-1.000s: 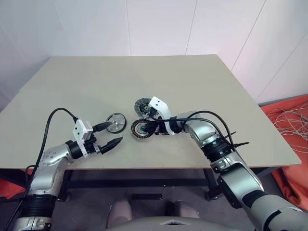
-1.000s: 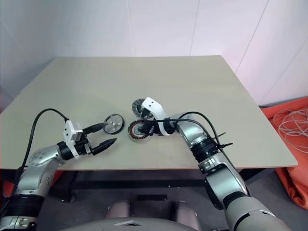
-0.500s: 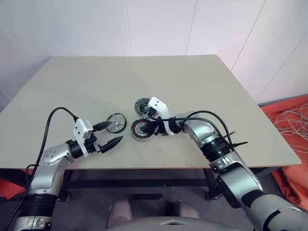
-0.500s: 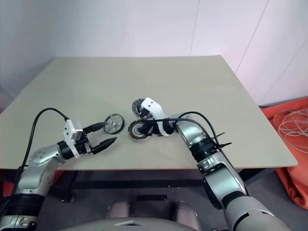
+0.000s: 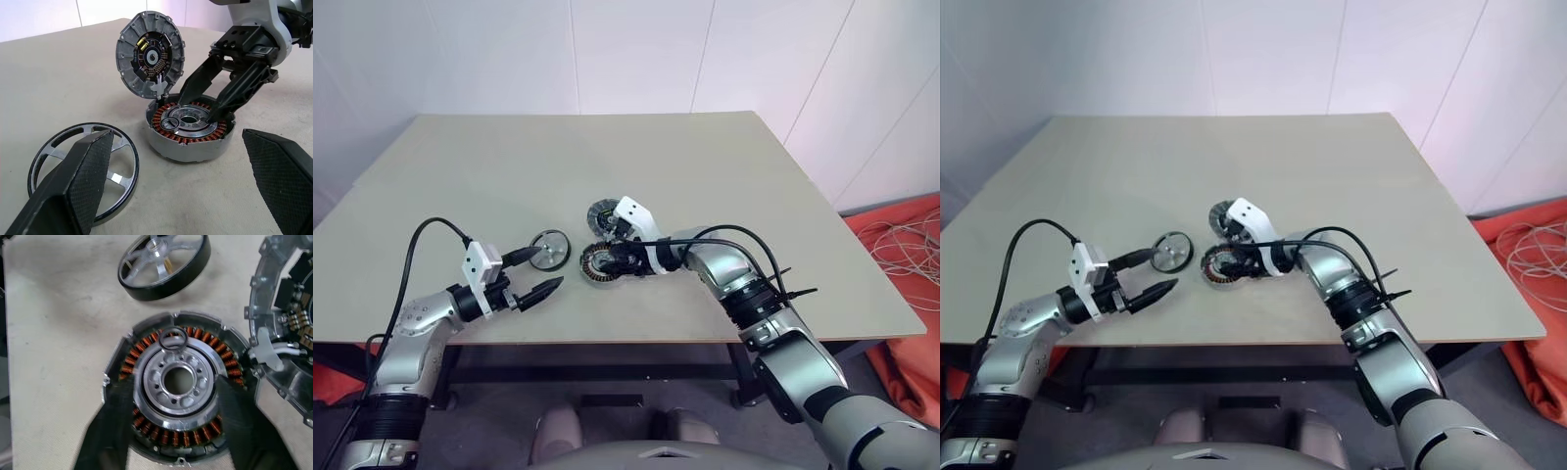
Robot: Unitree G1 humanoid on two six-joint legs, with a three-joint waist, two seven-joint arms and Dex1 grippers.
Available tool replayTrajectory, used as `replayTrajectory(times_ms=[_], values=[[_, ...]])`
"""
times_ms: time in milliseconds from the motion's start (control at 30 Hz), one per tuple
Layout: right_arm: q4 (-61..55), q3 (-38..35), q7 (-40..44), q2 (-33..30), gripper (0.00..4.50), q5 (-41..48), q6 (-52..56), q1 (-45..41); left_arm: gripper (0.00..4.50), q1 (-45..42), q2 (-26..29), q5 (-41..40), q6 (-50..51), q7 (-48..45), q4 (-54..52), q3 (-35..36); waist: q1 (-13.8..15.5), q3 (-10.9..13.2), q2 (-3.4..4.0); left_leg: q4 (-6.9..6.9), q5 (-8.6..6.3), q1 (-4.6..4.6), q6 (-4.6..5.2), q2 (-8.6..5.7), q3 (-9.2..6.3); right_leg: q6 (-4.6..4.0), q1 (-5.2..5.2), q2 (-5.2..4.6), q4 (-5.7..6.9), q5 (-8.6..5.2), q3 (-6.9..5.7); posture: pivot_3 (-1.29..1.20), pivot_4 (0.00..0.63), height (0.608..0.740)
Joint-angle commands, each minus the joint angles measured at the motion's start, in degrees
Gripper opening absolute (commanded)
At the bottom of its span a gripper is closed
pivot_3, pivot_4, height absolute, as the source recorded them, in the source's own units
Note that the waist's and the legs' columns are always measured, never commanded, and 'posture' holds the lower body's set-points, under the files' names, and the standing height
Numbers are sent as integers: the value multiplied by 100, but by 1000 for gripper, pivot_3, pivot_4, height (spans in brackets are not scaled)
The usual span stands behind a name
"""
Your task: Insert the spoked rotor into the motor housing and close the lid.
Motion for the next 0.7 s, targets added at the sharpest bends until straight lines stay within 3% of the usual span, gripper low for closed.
replayTrajectory(times_ms=[33, 100, 433, 567, 700], values=[[-166, -63, -19, -41, 4116, 8, -24, -133, 4500, -126, 3, -4, -115, -32, -55, 11, 1, 0, 1, 0, 0, 0, 0, 0, 0, 0, 0, 0, 0, 0, 0, 0, 0, 740], [-280, -91, -14, -57, 4471, 37, 25, -138, 4500, -118, -5, 2, -128, -30, -55, 5, 2, 0, 0, 0, 0, 0, -1, 0, 0, 0, 0, 0, 0, 0, 0, 0, 0, 740], [-1018, -334, -64, 116, 4471, 440, 497, -218, 4500, -141, -14, 33, -120, -11, -44, 5, 0, 1, 2, -2, 1, -1, -1, 1, -1, 0, -2, 0, 1, 0, 0, 0, 0, 740], [-1113, -180, -132, 171, 3547, 367, 471, -220, 4500, -144, -9, 39, -82, 16, -85, 10, -3, 1, 2, -2, 1, -1, -1, 1, -1, 0, -4, 0, 1, 0, 0, 0, 0, 740], [-1200, -40, -192, 221, 2069, 349, 462, -188, 4500, -82, 19, 38, -36, 61, -149, 43, -1, 1, 2, -2, 1, -1, -1, 0, -1, 0, -2, 0, 0, 0, 0, 0, 0, 740]])
